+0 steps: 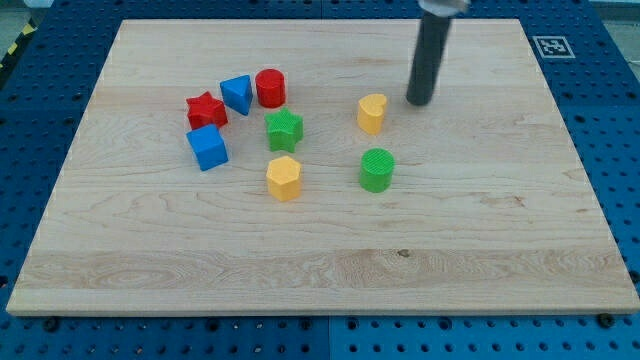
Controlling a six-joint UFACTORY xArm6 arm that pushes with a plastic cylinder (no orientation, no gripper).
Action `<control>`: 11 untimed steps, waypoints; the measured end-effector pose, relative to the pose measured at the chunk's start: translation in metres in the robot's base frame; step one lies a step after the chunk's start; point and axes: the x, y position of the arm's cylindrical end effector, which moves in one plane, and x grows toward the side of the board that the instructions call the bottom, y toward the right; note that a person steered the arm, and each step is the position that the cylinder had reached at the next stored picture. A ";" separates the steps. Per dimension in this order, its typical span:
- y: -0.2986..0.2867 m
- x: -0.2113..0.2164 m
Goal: Move the heart top left to the green circle
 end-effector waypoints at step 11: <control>0.033 0.138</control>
